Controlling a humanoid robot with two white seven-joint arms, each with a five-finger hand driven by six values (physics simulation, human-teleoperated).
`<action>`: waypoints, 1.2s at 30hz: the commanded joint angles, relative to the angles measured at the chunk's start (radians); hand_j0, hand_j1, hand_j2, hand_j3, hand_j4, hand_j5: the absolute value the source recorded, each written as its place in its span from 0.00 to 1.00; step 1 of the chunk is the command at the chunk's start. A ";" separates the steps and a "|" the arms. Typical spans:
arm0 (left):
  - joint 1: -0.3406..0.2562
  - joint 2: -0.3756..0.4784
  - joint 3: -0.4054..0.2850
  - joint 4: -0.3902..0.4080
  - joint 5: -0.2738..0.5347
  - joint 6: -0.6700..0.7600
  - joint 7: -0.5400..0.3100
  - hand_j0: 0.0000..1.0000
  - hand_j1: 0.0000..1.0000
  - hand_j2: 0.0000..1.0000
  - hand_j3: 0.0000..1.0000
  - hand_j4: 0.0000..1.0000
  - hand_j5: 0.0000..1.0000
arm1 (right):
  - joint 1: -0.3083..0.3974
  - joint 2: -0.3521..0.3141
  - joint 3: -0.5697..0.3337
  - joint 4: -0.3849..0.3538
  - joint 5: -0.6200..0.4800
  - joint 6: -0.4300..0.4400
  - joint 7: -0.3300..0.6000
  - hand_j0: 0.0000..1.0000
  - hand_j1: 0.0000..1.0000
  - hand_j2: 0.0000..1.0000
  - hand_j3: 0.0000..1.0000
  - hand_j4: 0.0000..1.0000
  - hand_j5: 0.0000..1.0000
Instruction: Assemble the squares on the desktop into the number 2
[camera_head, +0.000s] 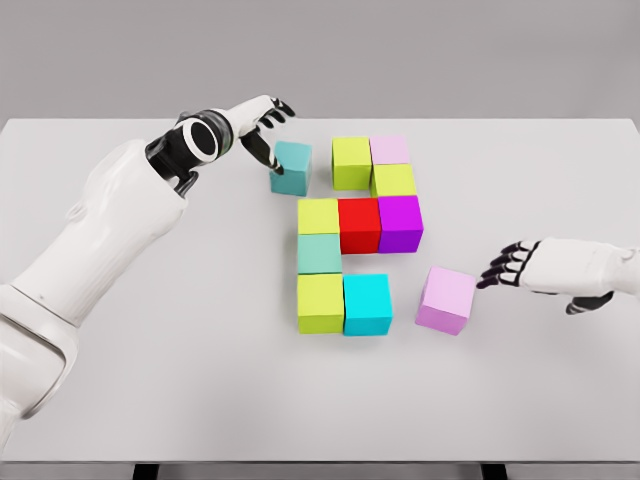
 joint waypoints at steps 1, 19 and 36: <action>0.000 0.000 0.000 0.005 -0.002 -0.007 0.000 0.94 0.94 0.94 0.94 0.94 0.94 | 0.002 0.003 0.002 -0.012 -0.003 0.003 0.000 1.00 1.00 1.00 1.00 1.00 1.00; -0.012 0.330 -0.161 -0.095 0.005 -0.210 -0.244 1.00 1.00 1.00 1.00 1.00 1.00 | -0.028 0.030 0.004 -0.043 -0.020 0.003 0.000 1.00 1.00 1.00 1.00 1.00 1.00; -0.005 0.273 -0.178 -0.106 0.002 -0.316 -0.252 1.00 1.00 1.00 1.00 1.00 1.00 | -0.055 0.029 0.002 0.057 -0.032 0.003 0.000 1.00 1.00 1.00 1.00 1.00 1.00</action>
